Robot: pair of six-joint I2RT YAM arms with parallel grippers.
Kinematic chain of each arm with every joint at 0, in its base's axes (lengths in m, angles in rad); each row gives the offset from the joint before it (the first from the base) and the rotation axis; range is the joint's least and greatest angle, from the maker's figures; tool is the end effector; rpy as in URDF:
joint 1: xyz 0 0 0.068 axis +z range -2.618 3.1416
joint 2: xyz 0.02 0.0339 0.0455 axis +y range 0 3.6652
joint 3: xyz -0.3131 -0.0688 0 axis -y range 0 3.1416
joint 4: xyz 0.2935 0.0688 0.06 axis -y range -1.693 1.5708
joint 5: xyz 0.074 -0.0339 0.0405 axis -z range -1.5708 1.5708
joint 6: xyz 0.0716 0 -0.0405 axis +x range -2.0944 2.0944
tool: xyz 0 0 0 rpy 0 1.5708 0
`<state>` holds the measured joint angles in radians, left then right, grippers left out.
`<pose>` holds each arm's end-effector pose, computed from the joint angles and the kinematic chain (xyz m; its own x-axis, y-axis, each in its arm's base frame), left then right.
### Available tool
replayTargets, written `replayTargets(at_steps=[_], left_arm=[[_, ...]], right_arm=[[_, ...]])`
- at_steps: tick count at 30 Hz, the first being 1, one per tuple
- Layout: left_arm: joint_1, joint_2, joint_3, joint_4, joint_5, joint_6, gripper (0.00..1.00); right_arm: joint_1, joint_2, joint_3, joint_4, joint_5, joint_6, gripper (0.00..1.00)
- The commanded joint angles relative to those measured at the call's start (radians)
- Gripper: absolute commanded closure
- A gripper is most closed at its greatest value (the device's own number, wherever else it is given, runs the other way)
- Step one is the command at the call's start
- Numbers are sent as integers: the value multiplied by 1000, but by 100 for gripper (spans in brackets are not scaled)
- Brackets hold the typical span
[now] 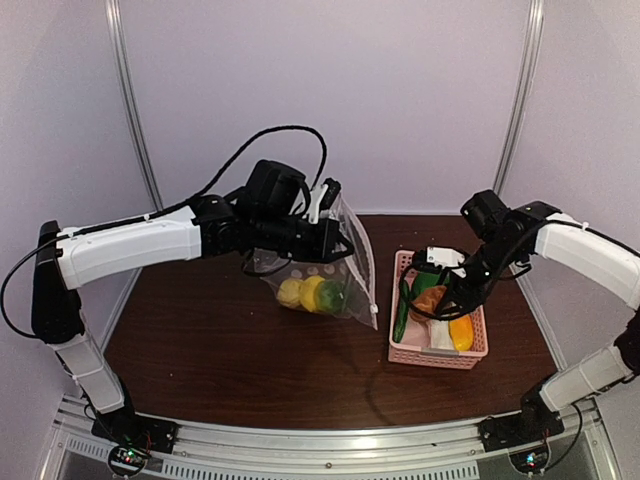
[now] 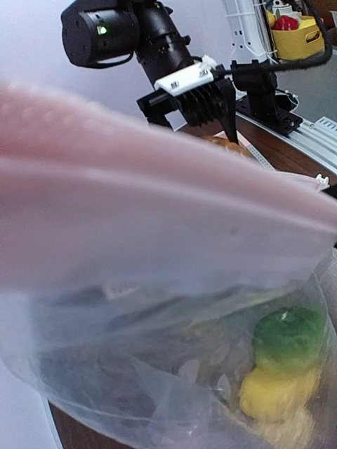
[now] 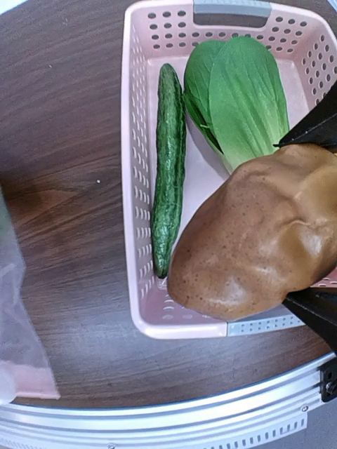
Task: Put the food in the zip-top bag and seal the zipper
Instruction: Pick up the fake vegetable from the bin, then place the fake vegetable in the zipper food storage bag.
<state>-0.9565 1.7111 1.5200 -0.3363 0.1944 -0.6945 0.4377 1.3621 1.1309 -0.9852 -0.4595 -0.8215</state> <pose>0.2700 -0.4067 0.3541 -0.7976 0.0414 -0.6017 0.5043 0.5929 -0.6277 0.2605 0.1570 0.2814 -0.1984 -0.8174 -0.5409 -0.9756 0.2174 0.0292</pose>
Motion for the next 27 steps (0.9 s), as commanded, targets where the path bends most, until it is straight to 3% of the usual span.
replayTargets(at_steps=[1,4,13,19,27], left_arm=[[7,6,-6,59,7,-12,100],[7,23,-1,72,20,-20,100],[7,48,20,89,39,-44,100],[6,47,35,95,64,-52,100],[5,22,25,104,78,-64,100]], right_arm=[[-1,-81,124,-85,-105,68,57],[30,-88,206,-84,-213,139,57],[137,20,389,98,-349,457,62],[141,109,404,164,-491,591,62],[134,143,405,232,-295,693,63]])
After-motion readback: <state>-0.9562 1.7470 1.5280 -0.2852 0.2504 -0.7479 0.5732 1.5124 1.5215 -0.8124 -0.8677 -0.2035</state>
